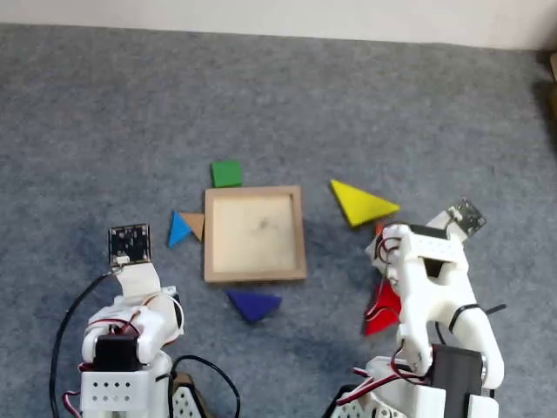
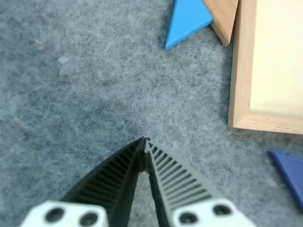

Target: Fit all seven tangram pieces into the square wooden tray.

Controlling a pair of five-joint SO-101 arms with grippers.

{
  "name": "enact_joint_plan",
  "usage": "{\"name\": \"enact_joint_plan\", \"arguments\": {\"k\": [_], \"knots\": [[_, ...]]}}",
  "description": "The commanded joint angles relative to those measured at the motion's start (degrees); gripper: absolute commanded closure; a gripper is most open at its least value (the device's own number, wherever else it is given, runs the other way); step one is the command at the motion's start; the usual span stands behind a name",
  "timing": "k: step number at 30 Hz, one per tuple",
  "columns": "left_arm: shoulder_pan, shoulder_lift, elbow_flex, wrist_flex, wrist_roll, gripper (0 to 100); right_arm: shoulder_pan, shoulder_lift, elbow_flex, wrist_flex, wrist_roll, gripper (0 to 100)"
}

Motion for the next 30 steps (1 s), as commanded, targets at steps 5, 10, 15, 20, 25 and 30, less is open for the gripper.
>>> {"name": "enact_joint_plan", "arguments": {"k": [5, 10, 15, 20, 25, 30], "knots": [[1.1, -2.9, 1.1, 0.1, 0.1, 100, 0.6, -0.4, 0.3, 3.1, -0.2, 59.1], [1.1, -2.9, 1.1, 0.1, 0.1, 100, -1.1, -0.4, -0.1, 8.1, -0.4, 59.1], [1.1, -2.9, 1.1, 0.1, 0.1, 100, -0.8, -0.4, -0.2, 8.0, -0.4, 59.1], [1.1, -2.9, 1.1, 0.1, 0.1, 100, -0.8, -0.4, 0.2, 8.0, -0.5, 59.2], [1.1, -2.9, 1.1, 0.1, 0.1, 100, -0.8, -0.5, 0.2, 8.0, -0.4, 69.6], [1.1, -2.9, 1.1, 0.1, 0.1, 100, -0.8, -0.8, -0.1, 8.0, 0.0, 85.8]]}}
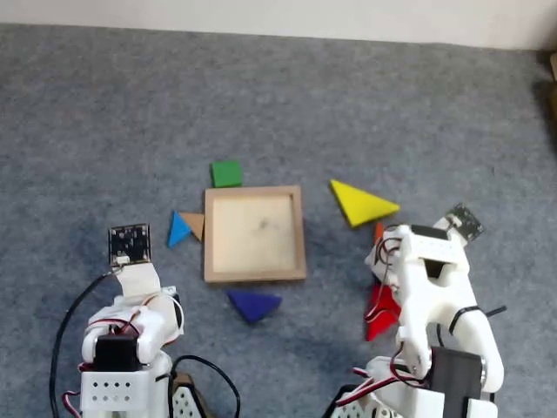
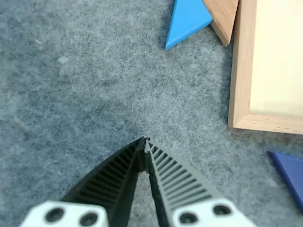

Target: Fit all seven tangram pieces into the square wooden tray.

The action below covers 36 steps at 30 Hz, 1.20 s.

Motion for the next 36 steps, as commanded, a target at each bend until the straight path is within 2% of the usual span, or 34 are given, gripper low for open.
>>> {"name": "enact_joint_plan", "arguments": {"k": [1, 5, 11, 14, 20, 27, 36], "knots": [[1.1, -2.9, 1.1, 0.1, 0.1, 100, -1.3, -0.6, -0.2, 0.6, 0.1, 87.6], [1.1, -2.9, 1.1, 0.1, 0.1, 100, -1.3, -0.6, -0.3, 0.8, 3.3, 90.7], [1.1, -2.9, 1.1, 0.1, 0.1, 100, -1.5, -0.7, -0.3, 0.8, 4.2, 90.7], [1.1, -2.9, 1.1, 0.1, 0.1, 100, -1.5, -0.7, -0.4, 0.9, 8.4, 90.4], [1.1, -2.9, 1.1, 0.1, 0.1, 100, -1.7, -0.7, -4.4, 3.3, 12.0, 89.8], [1.1, -2.9, 1.1, 0.1, 0.1, 100, -7.6, -0.7, -10.5, 13.0, 12.1, 75.6], [1.1, -2.9, 1.1, 0.1, 0.1, 100, -15.7, -0.7, -10.2, 13.1, 12.1, 75.4]]}}
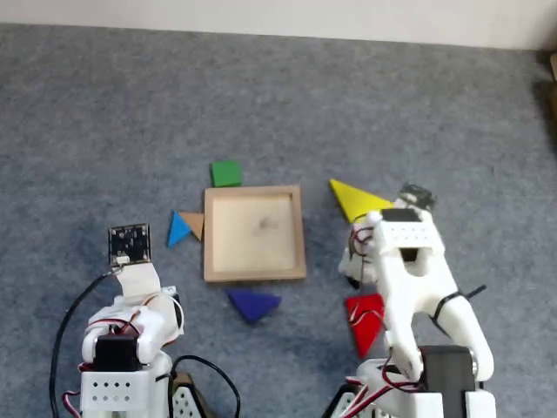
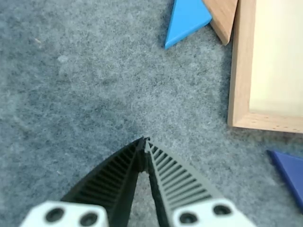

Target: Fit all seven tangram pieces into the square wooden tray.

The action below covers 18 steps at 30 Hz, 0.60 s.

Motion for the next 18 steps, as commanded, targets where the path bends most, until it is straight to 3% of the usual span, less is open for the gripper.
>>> {"name": "enact_joint_plan", "arguments": {"k": [1, 11, 18], "knots": [[1.1, -2.9, 1.1, 0.1, 0.1, 100, -3.2, -0.8, -2.4, 0.9, 0.6, 75.3], [1.1, -2.9, 1.1, 0.1, 0.1, 100, -6.8, -0.4, 2.7, -4.3, 0.5, 74.8], [1.1, -2.9, 1.1, 0.1, 0.1, 100, -6.6, -0.7, 6.1, -6.1, 0.5, 57.7]]}}
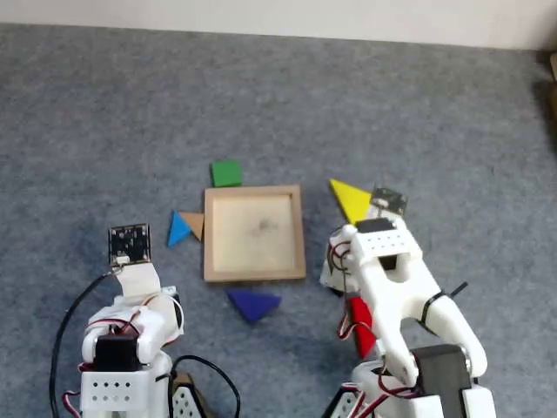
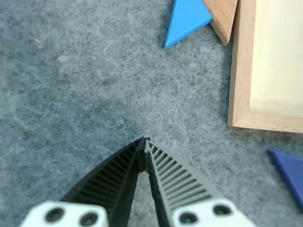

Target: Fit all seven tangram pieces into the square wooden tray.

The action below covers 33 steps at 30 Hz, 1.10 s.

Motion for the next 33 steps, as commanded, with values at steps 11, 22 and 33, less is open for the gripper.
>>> {"name": "enact_joint_plan", "arguments": {"k": [11, 22, 33], "knots": [[1.1, -2.9, 1.1, 0.1, 0.1, 100, -0.2, -0.4, 1.5, -1.0, 0.5, 56.6], [1.1, -2.9, 1.1, 0.1, 0.1, 100, 3.5, -0.3, 1.5, -1.5, 0.5, 56.6], [1.1, -2.9, 1.1, 0.1, 0.1, 100, 3.6, -0.2, 1.5, -1.5, -2.2, 58.8]]}}
